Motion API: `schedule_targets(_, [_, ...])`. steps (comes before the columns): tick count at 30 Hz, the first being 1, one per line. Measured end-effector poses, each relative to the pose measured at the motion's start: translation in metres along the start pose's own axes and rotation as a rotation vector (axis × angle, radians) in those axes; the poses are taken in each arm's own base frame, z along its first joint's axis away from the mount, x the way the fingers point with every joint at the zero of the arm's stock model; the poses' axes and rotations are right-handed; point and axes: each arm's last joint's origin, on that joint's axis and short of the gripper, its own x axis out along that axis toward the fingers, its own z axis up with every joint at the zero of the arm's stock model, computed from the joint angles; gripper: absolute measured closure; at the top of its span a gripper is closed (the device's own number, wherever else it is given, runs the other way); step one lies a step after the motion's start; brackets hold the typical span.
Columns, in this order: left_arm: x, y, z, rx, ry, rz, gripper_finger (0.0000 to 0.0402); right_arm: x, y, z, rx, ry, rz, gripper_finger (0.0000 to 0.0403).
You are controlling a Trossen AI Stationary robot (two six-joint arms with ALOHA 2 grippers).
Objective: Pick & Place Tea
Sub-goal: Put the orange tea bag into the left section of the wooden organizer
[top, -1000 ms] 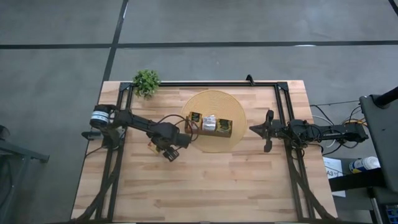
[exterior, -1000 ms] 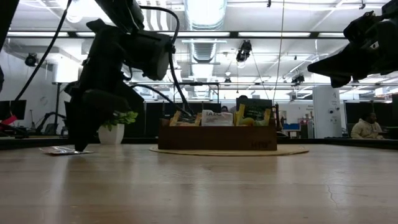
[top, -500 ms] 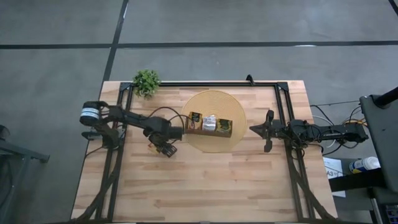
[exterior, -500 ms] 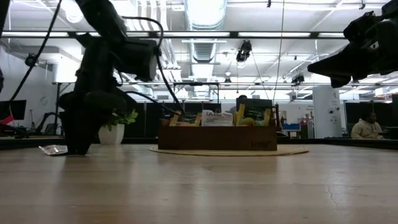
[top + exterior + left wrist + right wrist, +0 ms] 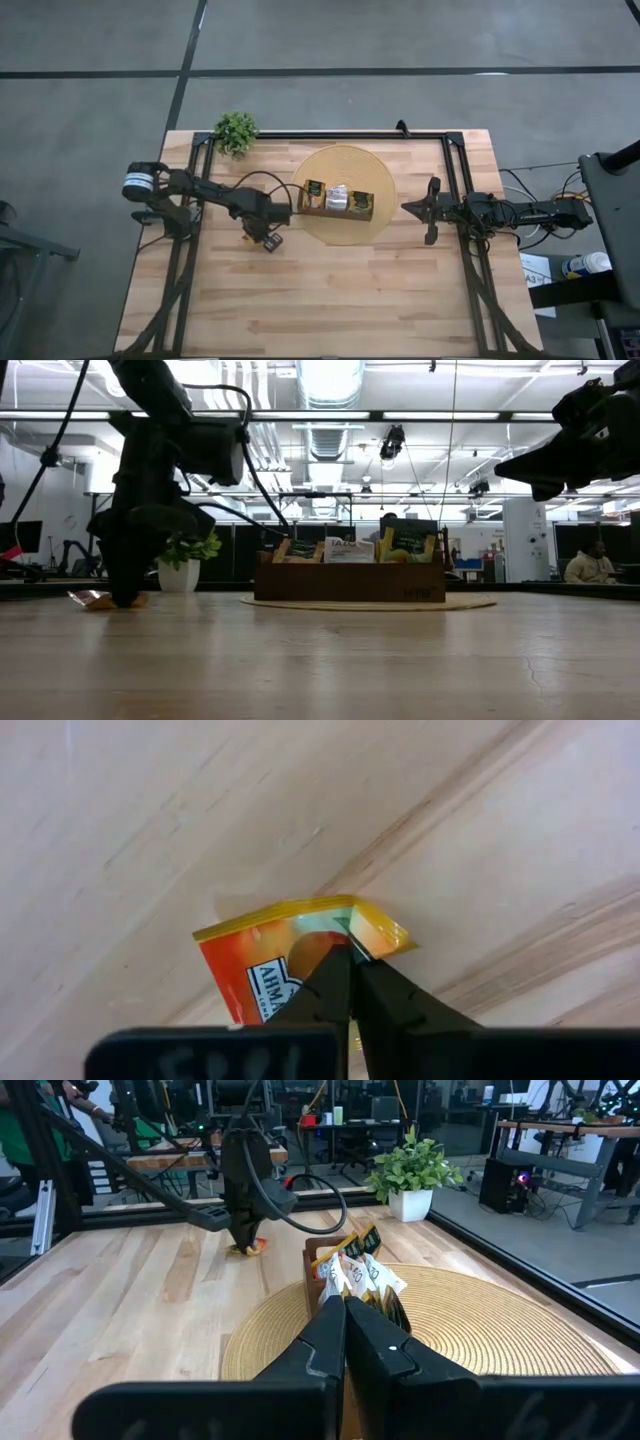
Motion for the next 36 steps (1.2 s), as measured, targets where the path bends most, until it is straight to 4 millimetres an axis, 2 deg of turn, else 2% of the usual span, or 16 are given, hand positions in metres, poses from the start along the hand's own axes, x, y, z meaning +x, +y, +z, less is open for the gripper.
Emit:
schedule_targets(8, [-0.012, -0.004, 0.009, -0.057, -0.054, -0.040, 0.0400, 0.000, 0.000, 0.000, 0.000, 0.000, 0.000, 0.0394])
schedule_targets(14, [-0.049, -0.007, 0.010, -0.196, -0.178, -0.150, 0.0401, 0.000, 0.000, 0.000, 0.000, 0.000, 0.000, 0.0394])
schedule_targets(18, [-0.080, -0.001, 0.003, -0.314, -0.291, -0.257, 0.0401, 0.000, 0.000, 0.000, 0.000, -0.001, 0.000, 0.0394])
schedule_targets(25, [-0.120, 0.011, -0.009, -0.545, -0.504, -0.510, 0.0401, 0.000, 0.000, 0.000, 0.000, -0.001, 0.000, 0.0394])
schedule_targets(31, [-0.131, 0.015, -0.010, -0.772, -0.651, -0.774, 0.0401, 0.000, 0.000, 0.000, 0.000, 0.000, 0.000, 0.0394])
schedule_targets(36, [-0.129, 0.011, -0.005, -0.953, -0.738, -0.959, 0.0401, 0.000, 0.000, 0.000, 0.000, -0.001, 0.000, 0.0394])
